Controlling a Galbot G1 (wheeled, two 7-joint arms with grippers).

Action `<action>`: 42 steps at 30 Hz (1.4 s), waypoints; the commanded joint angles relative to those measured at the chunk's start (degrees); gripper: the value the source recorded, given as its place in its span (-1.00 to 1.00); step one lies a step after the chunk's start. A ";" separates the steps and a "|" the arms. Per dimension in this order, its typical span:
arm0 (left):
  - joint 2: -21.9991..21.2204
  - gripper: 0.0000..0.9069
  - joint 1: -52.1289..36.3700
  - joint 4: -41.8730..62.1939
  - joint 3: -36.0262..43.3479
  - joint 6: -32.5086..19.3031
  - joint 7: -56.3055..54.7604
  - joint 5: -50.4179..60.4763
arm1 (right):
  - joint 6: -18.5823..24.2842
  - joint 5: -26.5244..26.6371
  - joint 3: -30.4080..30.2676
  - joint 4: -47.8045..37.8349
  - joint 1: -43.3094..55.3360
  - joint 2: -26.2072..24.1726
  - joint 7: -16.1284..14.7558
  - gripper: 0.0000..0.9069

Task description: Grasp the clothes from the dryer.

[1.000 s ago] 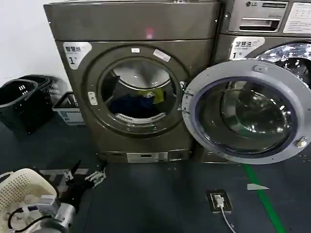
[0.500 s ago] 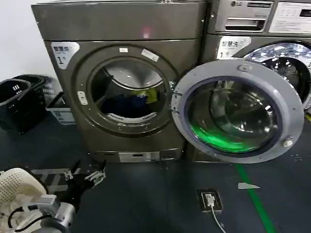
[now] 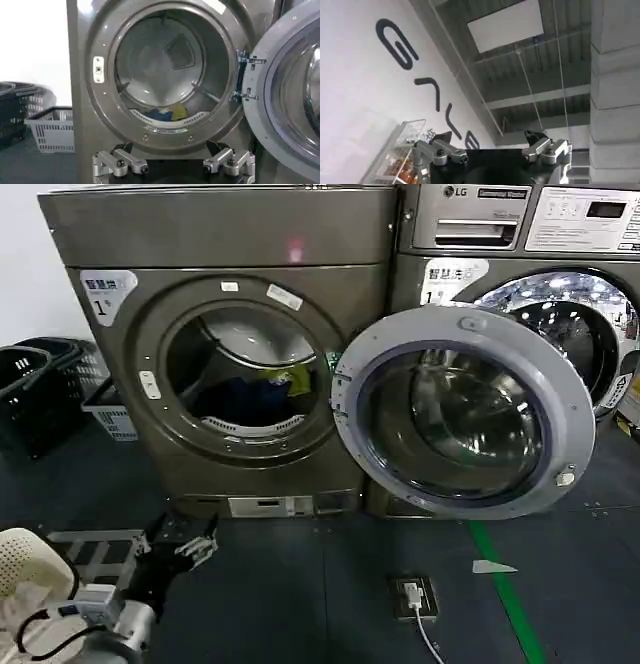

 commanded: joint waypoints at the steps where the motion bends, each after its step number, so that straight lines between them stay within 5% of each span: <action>1: 0.18 1.00 -0.17 -0.02 0.15 0.03 0.10 -0.07 | 0.41 0.18 0.02 -0.03 0.03 -0.04 0.01 1.00; 42: 0.65 1.00 -1.29 0.32 0.66 -0.31 0.50 -0.17 | 0.56 1.59 1.05 0.17 -0.68 0.02 -0.86 1.00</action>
